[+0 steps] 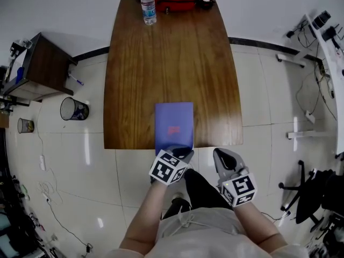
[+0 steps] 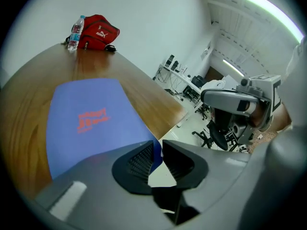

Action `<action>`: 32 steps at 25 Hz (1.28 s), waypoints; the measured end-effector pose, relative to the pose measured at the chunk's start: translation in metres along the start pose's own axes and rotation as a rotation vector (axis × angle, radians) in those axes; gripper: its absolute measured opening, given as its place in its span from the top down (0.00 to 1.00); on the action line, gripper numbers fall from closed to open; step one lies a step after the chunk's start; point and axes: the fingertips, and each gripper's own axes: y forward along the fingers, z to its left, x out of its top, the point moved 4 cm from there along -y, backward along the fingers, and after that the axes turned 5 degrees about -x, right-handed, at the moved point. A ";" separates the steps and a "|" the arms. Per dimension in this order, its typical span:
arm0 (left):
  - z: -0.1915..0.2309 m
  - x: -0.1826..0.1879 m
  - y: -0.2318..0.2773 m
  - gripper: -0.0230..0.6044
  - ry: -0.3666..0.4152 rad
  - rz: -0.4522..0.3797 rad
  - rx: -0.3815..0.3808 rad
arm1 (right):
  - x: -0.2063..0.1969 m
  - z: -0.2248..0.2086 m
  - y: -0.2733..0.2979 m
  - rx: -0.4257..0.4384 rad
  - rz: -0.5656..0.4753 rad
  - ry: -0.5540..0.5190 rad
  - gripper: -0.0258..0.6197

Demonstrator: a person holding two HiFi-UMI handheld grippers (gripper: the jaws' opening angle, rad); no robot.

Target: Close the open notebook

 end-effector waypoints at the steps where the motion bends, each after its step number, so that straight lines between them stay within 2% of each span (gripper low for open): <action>1: 0.001 -0.001 0.001 0.86 -0.011 -0.014 0.003 | -0.001 -0.001 0.001 -0.003 -0.001 -0.001 0.96; 4: 0.000 0.001 0.000 0.84 -0.031 -0.053 0.007 | -0.004 -0.002 -0.002 -0.012 -0.008 0.000 0.96; 7: -0.012 0.010 -0.017 0.83 0.009 -0.114 0.034 | -0.005 0.005 -0.014 -0.016 -0.025 -0.010 0.96; 10: -0.035 0.021 -0.050 0.83 0.065 -0.205 0.054 | -0.003 0.019 -0.032 -0.019 -0.060 -0.025 0.96; 13: -0.065 0.022 -0.085 0.83 0.097 -0.288 0.036 | -0.002 0.039 -0.056 -0.028 -0.099 -0.035 0.96; 15: -0.086 0.018 -0.113 0.83 0.114 -0.367 0.043 | -0.001 0.056 -0.075 -0.034 -0.130 -0.040 0.96; 16: -0.096 0.014 -0.130 0.87 0.121 -0.418 0.058 | -0.001 0.064 -0.084 -0.038 -0.148 -0.043 0.96; 18: -0.115 0.001 -0.165 0.95 0.139 -0.523 0.097 | -0.002 0.082 -0.105 -0.048 -0.184 -0.051 0.96; 25: -0.167 -0.082 -0.272 0.95 0.231 -0.780 0.244 | -0.010 0.146 -0.180 -0.074 -0.303 -0.112 0.96; 27: -0.185 -0.103 -0.289 0.95 0.260 -0.811 0.252 | -0.016 0.162 -0.199 -0.083 -0.324 -0.127 0.96; 32: -0.221 -0.143 -0.311 0.95 0.336 -0.822 0.273 | -0.039 0.196 -0.231 -0.089 -0.339 -0.150 0.96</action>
